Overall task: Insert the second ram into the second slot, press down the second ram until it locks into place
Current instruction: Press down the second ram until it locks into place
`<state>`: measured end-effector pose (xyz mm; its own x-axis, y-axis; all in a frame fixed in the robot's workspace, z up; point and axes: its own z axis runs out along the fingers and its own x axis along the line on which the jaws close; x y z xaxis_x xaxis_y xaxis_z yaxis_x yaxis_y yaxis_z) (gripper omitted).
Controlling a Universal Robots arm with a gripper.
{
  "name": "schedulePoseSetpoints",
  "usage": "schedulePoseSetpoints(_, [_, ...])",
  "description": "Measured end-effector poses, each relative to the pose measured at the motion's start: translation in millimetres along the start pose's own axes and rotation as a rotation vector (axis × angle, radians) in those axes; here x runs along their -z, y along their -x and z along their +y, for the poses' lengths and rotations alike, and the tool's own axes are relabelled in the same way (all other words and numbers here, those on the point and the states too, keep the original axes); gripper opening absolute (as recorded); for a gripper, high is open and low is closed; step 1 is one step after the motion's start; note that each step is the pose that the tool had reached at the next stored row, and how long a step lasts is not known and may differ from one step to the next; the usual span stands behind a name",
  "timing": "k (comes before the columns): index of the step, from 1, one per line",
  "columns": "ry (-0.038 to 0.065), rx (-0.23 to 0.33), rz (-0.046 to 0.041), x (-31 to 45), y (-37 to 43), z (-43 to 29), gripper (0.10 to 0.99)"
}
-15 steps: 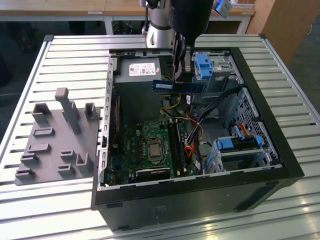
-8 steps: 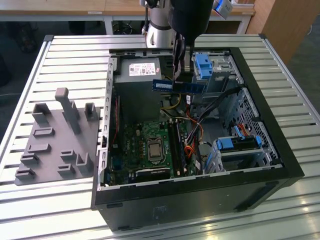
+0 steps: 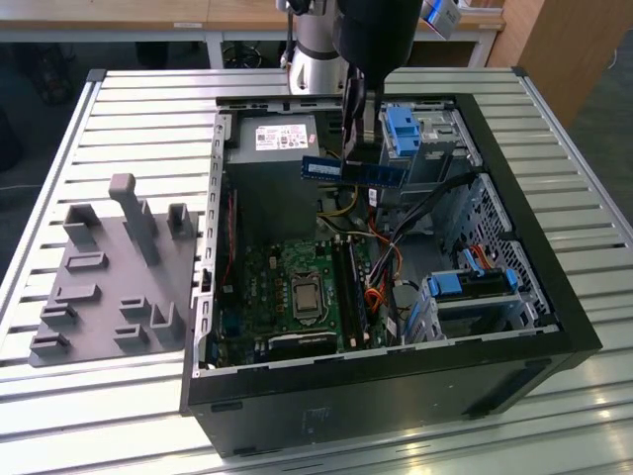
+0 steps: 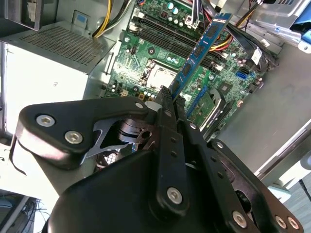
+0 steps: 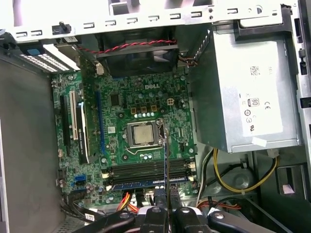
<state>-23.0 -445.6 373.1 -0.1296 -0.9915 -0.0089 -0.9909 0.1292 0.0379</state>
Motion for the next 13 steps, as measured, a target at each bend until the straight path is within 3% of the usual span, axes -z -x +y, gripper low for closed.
schedulePoseSetpoints(13, [0.0, -0.033, -0.0013, 0.0, 0.0, 0.0, 0.137])
